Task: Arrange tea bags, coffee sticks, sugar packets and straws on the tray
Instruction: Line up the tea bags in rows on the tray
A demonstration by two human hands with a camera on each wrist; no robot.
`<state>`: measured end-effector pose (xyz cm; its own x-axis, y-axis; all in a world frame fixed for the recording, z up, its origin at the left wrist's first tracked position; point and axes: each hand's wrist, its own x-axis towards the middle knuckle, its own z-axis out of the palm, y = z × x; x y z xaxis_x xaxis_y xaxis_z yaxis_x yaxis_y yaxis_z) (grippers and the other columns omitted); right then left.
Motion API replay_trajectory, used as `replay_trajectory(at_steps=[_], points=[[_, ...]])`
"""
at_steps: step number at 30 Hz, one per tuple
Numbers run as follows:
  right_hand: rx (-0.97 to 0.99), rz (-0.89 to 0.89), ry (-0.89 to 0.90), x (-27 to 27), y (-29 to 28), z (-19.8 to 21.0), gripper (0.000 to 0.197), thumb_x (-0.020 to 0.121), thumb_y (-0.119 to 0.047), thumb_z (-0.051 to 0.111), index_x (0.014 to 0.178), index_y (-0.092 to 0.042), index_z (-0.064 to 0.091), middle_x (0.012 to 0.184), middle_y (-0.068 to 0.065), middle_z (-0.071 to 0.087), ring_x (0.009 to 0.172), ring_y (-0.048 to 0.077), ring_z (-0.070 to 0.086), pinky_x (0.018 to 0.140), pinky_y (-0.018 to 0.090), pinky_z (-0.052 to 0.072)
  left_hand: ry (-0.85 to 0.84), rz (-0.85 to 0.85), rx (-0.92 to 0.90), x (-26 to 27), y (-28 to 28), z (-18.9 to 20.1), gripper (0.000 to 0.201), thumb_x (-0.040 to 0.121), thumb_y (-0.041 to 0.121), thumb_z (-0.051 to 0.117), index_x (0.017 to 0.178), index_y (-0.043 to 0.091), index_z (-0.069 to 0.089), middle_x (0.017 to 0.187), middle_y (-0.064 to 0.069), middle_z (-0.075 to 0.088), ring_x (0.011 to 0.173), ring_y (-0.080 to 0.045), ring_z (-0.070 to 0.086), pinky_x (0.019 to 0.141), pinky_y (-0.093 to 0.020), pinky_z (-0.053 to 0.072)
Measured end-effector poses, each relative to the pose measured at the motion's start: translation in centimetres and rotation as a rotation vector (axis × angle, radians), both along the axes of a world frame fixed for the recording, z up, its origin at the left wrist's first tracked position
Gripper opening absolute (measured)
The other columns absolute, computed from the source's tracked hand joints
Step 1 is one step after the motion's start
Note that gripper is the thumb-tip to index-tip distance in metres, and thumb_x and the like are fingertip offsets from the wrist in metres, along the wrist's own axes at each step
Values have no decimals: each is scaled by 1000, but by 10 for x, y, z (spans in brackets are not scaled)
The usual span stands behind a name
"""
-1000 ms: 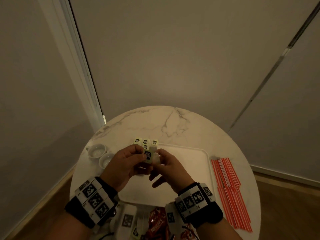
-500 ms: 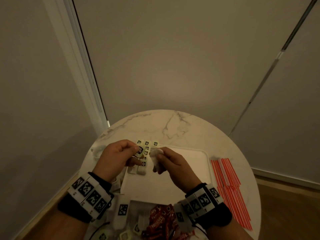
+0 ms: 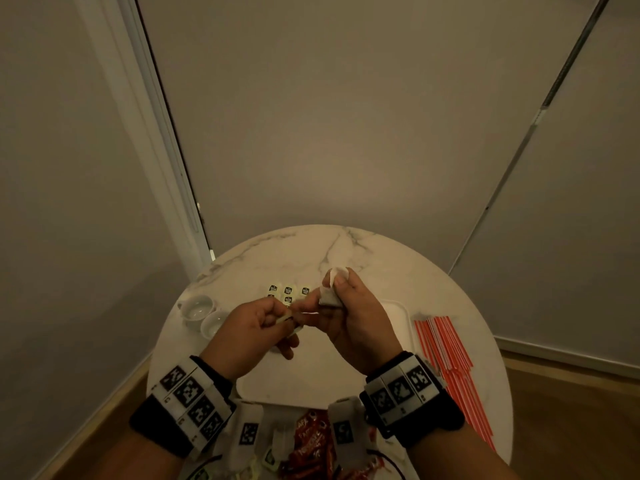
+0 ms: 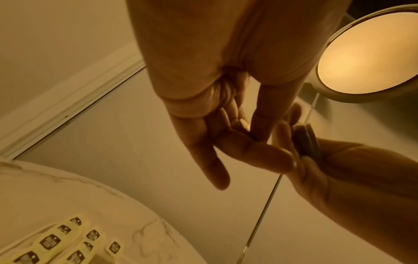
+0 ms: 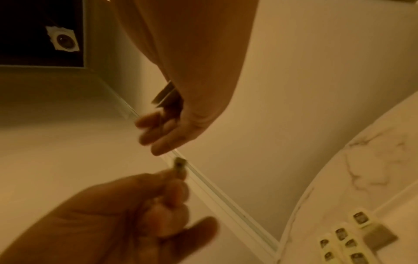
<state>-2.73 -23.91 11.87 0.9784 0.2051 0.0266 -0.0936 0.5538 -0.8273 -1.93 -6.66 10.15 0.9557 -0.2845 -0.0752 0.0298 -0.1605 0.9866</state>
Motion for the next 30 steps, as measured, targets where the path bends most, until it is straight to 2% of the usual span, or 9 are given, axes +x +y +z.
replay_trajectory(at_steps=[2,5,9,13,16,20,23,25,30], points=[[50,-13,-18,1,2,4,24,102,-25,33,88,-10,44,64,11,49,66,27,57,77,44,54,20,-15,24,1,0,-5,6,88,-4,59,89,-10,58,67,-19,68,57,-31,63,55,-34,55],[50,18,-79,2,-2,12,21,99,-24,40,88,-8,47,64,13,47,66,27,53,75,46,55,3,-34,96,1,1,-8,2,87,-5,60,85,-3,60,60,-12,66,54,-26,59,52,-32,51],[-273,52,-135,-4,-11,12,24,93,-20,50,96,2,59,93,12,61,83,22,62,71,42,57,-81,156,80,5,5,-4,9,86,-3,60,79,2,59,53,-9,55,49,-19,53,48,-27,47],[-558,-34,-70,-5,-15,-11,12,94,-5,56,94,-2,68,76,9,62,65,17,59,67,37,56,-78,330,-169,10,17,22,11,90,5,57,80,1,56,73,-10,64,68,-24,61,67,-37,55],[-759,-23,1,-3,-10,-34,8,88,-2,63,91,5,65,71,17,66,57,15,59,61,32,51,-95,267,-418,4,15,50,8,80,4,60,78,4,52,75,-15,67,66,-27,63,67,-38,58],[-997,-64,-31,3,1,-51,10,79,-10,67,71,-10,59,64,5,62,58,13,55,60,32,46,-204,53,-247,-13,0,60,12,79,0,67,82,-3,55,78,-24,68,66,-32,67,70,-41,58],[-910,-99,-17,6,5,-44,16,76,-25,63,68,-16,53,64,3,56,63,18,55,60,36,46,-273,-65,-51,-24,-6,46,21,73,22,72,84,6,65,86,-18,67,73,-37,67,73,-54,56],[-781,-89,30,8,4,-38,12,82,-22,63,74,-15,56,68,2,59,67,18,57,62,35,47,-240,-69,-49,-28,-4,36,30,70,28,73,85,3,66,84,-14,66,75,-34,69,73,-56,55],[-586,-106,59,11,-4,-31,22,97,-22,54,101,-5,67,79,3,66,69,13,58,64,30,49,-73,-87,-119,-38,-2,12,22,77,0,73,96,-2,63,80,-14,68,69,-28,67,68,-31,54]])
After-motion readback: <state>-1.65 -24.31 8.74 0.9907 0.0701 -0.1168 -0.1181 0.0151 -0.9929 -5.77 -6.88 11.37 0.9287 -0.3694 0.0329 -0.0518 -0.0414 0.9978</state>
